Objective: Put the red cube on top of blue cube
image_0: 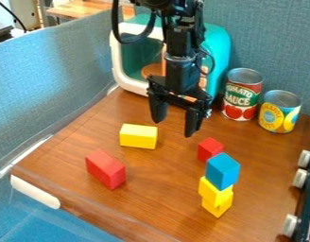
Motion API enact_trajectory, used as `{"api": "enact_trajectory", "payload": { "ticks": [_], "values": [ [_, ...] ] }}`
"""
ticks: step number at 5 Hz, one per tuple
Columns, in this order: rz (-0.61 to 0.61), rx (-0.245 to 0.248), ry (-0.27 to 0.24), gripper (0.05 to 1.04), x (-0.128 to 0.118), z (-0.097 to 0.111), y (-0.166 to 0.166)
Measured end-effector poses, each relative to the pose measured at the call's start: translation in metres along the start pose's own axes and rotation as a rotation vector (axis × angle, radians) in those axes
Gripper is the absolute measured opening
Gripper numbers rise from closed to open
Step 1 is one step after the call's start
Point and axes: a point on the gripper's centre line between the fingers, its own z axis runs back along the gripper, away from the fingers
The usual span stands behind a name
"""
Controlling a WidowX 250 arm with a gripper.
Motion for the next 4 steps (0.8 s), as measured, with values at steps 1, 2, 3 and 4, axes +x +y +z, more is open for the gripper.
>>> {"api": "enact_trajectory", "payload": {
  "ticks": [1,2,3,4],
  "values": [
    [0.0,-0.008,0.034,0.999,-0.003,-0.011,-0.001],
    [-0.028,0.01,0.045,0.999,-0.001,-0.025,-0.009],
    [-0.195,-0.04,0.035,0.999,0.011,-0.036,-0.019],
    [-0.334,-0.034,0.023,0.999,0.042,-0.048,-0.028]
  ]
}}
